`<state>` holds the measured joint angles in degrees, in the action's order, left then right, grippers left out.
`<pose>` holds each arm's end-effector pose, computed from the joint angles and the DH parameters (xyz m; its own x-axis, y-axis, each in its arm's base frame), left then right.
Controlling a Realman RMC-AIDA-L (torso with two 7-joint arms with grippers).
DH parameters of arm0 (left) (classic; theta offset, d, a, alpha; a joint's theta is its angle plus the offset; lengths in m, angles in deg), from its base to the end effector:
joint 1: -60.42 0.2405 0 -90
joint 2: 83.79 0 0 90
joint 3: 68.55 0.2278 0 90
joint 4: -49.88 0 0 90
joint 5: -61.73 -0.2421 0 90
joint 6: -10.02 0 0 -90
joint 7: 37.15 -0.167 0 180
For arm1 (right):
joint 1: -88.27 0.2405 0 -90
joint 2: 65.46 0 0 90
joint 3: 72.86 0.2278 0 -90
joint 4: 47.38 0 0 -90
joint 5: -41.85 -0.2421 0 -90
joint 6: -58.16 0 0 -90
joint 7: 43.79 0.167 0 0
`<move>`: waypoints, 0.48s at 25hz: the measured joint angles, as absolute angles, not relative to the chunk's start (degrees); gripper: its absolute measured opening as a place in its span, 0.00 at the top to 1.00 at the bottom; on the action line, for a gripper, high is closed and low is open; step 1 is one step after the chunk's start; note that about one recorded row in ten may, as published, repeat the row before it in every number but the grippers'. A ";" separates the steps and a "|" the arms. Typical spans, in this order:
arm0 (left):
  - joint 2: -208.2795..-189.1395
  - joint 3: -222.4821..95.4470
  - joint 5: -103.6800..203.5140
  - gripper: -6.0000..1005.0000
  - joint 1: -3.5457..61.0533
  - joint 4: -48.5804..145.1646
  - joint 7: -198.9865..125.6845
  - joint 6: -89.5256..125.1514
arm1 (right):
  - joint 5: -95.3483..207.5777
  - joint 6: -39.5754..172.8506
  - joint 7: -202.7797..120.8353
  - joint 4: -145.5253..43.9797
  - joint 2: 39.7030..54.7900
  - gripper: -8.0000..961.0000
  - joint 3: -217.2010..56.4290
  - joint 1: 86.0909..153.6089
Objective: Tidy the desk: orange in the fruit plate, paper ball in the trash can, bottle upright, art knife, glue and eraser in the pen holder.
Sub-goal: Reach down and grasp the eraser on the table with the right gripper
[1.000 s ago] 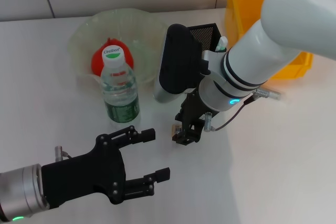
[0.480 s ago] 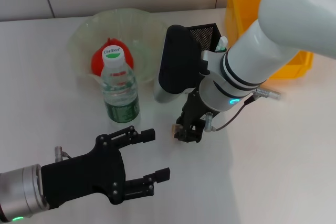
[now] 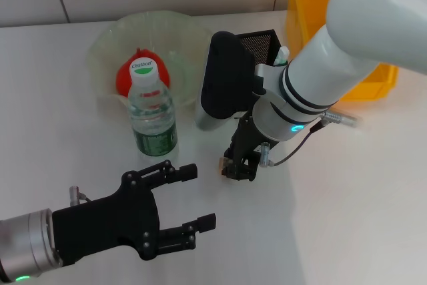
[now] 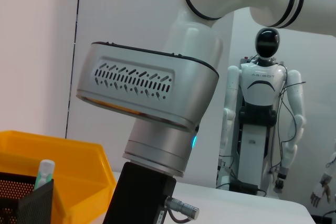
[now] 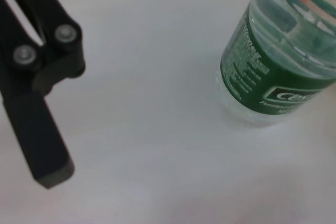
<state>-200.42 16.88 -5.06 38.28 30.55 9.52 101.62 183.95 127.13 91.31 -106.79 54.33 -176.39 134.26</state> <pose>-0.2398 0.2622 -0.0790 0.7179 0.1086 0.6876 0.2159 -0.9738 -0.0716 0.1239 0.3722 -0.1225 0.8891 -0.1927 0.4152 -0.0948 -0.9649 -0.2449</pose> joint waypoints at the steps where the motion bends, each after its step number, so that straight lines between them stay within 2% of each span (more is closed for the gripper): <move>1: -200.42 16.88 -5.07 0.22 38.28 30.55 9.52 101.62 | 183.96 127.11 91.31 -106.78 54.33 0.72 -176.39 134.27; 12: -200.42 16.88 -5.06 0.22 38.28 30.55 9.52 101.65 | 183.87 127.35 91.30 -106.80 54.33 0.72 -176.05 134.25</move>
